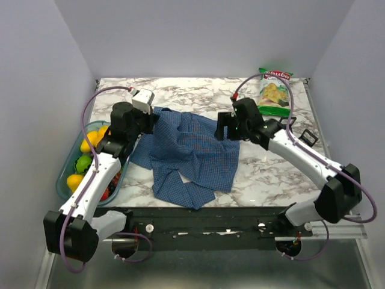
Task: Pin the brooch onto the clothing
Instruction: Flatten out the clothes at the center of the board.
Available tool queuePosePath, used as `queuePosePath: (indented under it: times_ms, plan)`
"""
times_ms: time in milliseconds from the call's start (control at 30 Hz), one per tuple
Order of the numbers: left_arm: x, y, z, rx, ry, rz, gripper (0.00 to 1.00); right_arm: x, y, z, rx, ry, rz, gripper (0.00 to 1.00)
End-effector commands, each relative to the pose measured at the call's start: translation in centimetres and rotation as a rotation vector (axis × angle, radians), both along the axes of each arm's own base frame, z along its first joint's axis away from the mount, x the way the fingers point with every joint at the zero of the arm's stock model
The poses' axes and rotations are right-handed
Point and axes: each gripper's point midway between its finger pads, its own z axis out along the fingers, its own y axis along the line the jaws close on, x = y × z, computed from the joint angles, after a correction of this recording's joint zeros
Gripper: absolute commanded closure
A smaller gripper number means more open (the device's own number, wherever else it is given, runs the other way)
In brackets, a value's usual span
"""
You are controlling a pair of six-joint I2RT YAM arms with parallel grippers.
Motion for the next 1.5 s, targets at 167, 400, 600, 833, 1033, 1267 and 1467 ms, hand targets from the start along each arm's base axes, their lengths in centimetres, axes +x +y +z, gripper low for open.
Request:
queuePosePath:
  times_ms: [167, 400, 600, 833, 1033, 1267, 1467]
  plan:
    - [-0.8, 0.7, -0.2, 0.019, -0.008, 0.014, 1.0, 9.2, -5.4, -5.8, -0.163, 0.084, -0.128, 0.12]
    - [-1.0, -0.6, -0.6, -0.04, 0.046, -0.02, 1.0, 11.2, -5.2, -9.8, -0.187, 0.164, -0.045, 0.15]
    - [-1.3, -1.8, -1.1, -0.048, 0.079, -0.065, 1.0, 10.6, -3.4, -11.9, -0.119, 0.229, 0.016, 0.21]
    - [-1.4, -2.3, -1.2, -0.033, 0.093, -0.092, 1.0, 9.4, -3.0, -12.8, -0.084, 0.286, 0.01, 0.7]
    - [-0.2, -2.7, -0.4, -0.031, 0.059, -0.104, 1.0, 5.7, -4.8, -11.0, -0.081, 0.276, -0.03, 0.99]
    - [3.2, -6.1, 3.4, -0.103, 0.008, -0.229, 1.0, -2.7, -6.3, -7.5, 0.035, 0.298, -0.096, 0.99]
    - [6.0, -10.4, 9.2, -0.212, -0.132, -0.43, 1.0, -9.6, -4.9, -6.9, 0.073, 0.322, -0.074, 0.99]
